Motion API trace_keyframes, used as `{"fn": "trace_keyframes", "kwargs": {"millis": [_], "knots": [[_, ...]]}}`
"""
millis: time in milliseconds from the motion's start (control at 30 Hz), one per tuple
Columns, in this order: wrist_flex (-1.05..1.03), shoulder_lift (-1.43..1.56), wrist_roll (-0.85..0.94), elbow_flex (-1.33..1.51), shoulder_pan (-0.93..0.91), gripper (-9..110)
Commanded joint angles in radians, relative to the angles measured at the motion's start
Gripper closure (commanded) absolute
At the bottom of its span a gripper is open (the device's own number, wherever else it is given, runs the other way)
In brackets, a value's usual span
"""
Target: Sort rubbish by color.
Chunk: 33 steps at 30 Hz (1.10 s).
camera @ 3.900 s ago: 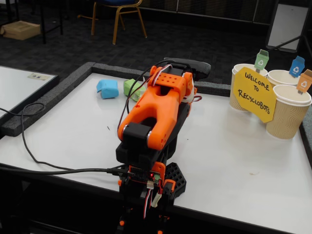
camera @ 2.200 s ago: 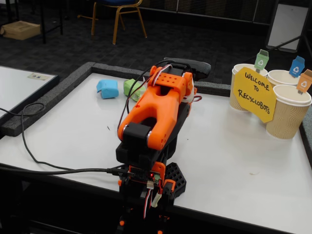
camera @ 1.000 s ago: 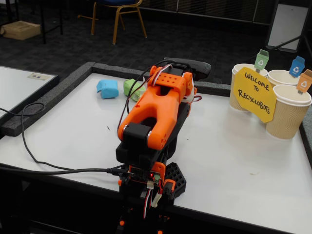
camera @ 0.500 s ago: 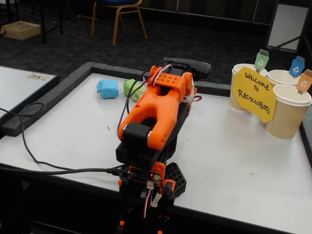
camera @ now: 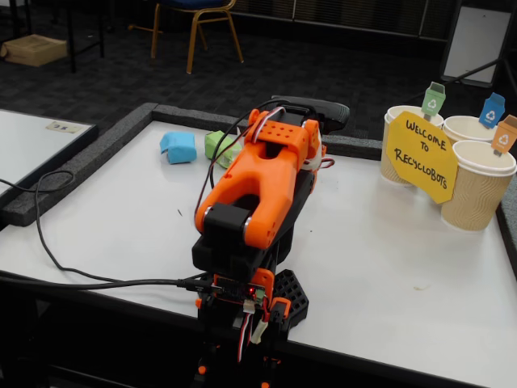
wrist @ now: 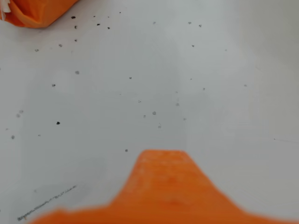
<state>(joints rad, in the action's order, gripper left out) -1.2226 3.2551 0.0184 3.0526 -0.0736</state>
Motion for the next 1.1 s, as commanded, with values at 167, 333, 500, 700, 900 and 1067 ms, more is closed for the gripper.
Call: {"fn": "trace_keyframes", "kwargs": {"millis": [167,333,500,700,900,1067], "knots": [[0.005,0.032,-0.018,-0.037,-0.003,101],[0.008,0.032,-0.011,-0.037,-0.002,101],[0.041,0.032,-0.011,-0.032,0.005,101],[0.043,0.032,-0.017,-0.071,0.038,101],[-0.002,0.032,-0.017,-0.232,0.144,101],[-0.052,0.031,-0.015,-0.347,0.244,101]]}}
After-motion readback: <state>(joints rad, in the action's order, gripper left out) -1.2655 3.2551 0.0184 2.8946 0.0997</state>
